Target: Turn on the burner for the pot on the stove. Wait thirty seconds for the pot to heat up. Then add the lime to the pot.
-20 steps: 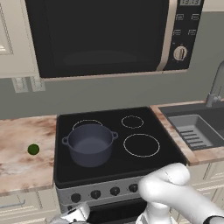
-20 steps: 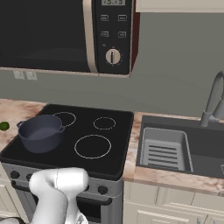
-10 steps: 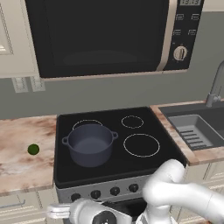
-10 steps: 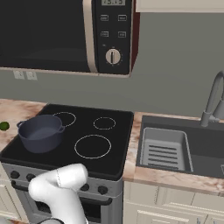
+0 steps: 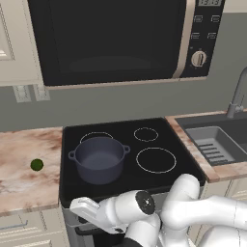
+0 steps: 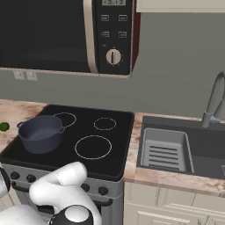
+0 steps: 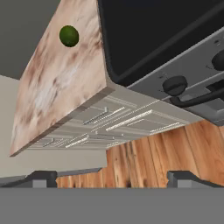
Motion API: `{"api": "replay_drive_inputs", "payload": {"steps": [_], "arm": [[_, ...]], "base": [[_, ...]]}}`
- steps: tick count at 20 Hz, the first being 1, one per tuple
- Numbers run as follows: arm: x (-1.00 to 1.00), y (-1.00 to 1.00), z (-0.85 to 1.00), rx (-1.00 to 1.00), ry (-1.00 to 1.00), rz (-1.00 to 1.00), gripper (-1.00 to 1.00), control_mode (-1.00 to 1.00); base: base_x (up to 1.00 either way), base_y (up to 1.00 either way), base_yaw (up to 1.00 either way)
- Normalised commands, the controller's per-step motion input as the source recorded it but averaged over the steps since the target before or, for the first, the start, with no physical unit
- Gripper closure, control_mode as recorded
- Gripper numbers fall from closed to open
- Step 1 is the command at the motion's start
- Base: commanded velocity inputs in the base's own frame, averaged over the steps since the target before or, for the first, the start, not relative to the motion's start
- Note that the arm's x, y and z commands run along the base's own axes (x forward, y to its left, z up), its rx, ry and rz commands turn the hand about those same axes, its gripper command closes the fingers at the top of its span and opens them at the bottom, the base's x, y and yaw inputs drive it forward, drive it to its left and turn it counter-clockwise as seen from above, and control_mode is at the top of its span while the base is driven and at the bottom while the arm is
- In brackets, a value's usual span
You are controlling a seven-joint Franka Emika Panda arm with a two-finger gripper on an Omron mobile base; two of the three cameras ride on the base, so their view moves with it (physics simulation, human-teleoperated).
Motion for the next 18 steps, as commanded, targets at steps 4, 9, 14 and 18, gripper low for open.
{"api": "replay_drive_inputs", "payload": {"steps": [4, 9, 14, 18], "arm": [[0.02, 0.00, 0.35, 0.03, 0.48, -0.04, -1.00, -1.00], [0.00, 0.00, 0.33, 0.00, 0.36, -0.07, -1.00, -1.00], [0.00, 0.21, 0.25, -0.13, 0.16, -0.02, -1.00, -1.00], [0.00, 0.25, 0.12, -0.21, 0.12, -0.03, -1.00, -1.00]], "base": [[0.00, 0.00, 0.00], [0.00, 0.00, 0.00], [0.00, 0.00, 0.00], [0.00, 0.00, 0.00]]}}
